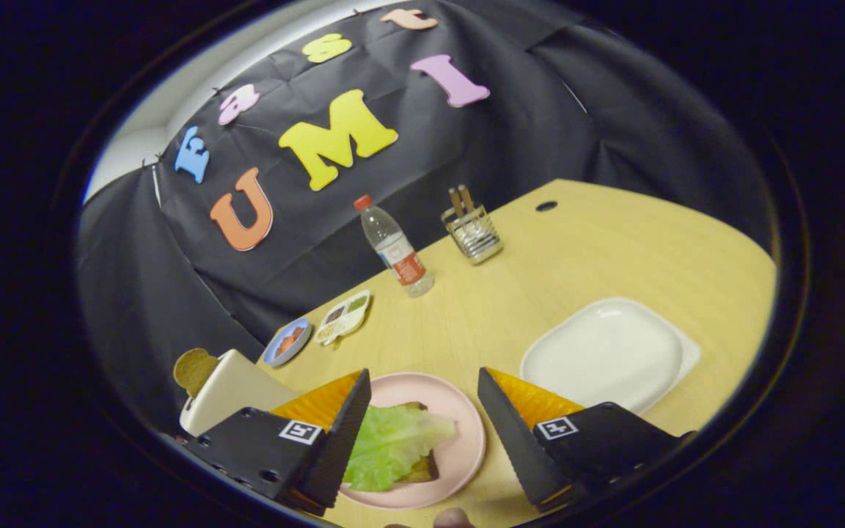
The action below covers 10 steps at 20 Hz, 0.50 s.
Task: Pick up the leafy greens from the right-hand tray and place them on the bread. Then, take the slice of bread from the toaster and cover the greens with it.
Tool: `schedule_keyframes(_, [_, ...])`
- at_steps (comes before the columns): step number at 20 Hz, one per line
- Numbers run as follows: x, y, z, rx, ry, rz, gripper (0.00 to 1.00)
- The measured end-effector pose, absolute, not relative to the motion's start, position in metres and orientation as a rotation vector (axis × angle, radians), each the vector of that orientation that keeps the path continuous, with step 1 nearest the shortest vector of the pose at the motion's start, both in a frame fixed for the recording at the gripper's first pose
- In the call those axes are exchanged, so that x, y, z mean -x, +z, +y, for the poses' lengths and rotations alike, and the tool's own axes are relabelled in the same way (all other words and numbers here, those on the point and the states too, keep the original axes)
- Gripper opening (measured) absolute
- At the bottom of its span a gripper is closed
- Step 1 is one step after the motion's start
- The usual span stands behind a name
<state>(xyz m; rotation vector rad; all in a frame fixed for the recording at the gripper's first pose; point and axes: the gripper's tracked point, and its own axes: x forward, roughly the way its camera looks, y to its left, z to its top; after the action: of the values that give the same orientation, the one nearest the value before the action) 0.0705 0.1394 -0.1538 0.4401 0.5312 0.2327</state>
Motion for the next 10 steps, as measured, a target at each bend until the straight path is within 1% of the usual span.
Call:
schedule_keyframes(1, [-0.069,-0.139,0.14,-0.401,0.216,0.48,0.94])
schedule_keyframes(4, [-0.059,-0.094,0.159,-0.312,0.209,0.36,0.94])
schedule_keyframes(6, [-0.051,-0.07,0.179,-0.302,0.215,0.322,0.94])
schedule_keyframes(10, [-0.032,-0.037,0.245,-0.308,0.291,0.305,0.94])
